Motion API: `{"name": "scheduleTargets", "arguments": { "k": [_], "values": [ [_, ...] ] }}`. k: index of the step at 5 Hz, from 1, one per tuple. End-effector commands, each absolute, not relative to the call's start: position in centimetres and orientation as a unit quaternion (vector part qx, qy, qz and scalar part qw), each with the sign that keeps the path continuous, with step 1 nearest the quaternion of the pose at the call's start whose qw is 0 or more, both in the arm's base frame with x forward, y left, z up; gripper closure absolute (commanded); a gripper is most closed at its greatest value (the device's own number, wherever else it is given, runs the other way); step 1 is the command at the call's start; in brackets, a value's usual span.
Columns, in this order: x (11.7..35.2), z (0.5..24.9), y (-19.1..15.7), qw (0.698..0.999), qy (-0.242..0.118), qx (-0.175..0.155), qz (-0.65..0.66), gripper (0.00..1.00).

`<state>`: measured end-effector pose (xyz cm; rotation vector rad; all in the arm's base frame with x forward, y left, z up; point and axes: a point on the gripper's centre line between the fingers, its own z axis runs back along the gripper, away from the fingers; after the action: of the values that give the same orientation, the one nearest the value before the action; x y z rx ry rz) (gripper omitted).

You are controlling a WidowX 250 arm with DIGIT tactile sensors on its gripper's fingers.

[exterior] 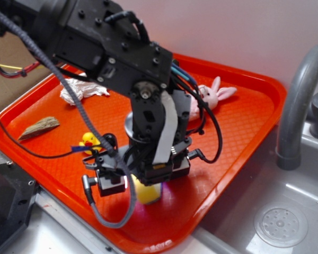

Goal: Grab the green sponge.

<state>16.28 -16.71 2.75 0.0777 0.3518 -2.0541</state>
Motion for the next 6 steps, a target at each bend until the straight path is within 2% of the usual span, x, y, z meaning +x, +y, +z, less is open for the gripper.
{"name": "scheduleTargets", "arguments": {
  "k": [1, 2, 3, 4, 5, 6],
  "values": [
    [14.6, 2.8, -14.7, 0.645, 0.080, 0.039, -0.759, 1.00],
    [14.8, 3.3, -15.0, 0.721, 0.072, 0.031, -0.689, 1.00],
    [16.3, 6.9, -14.2, 0.804, 0.038, 0.070, -0.590, 1.00],
    [18.2, 11.3, -13.9, 0.873, 0.013, 0.064, -0.484, 1.00],
    [18.5, 15.1, -13.1, 0.928, 0.010, 0.038, -0.372, 1.00],
    [17.7, 19.4, -10.6, 0.967, -0.004, 0.031, -0.253, 1.00]
  ]
}}
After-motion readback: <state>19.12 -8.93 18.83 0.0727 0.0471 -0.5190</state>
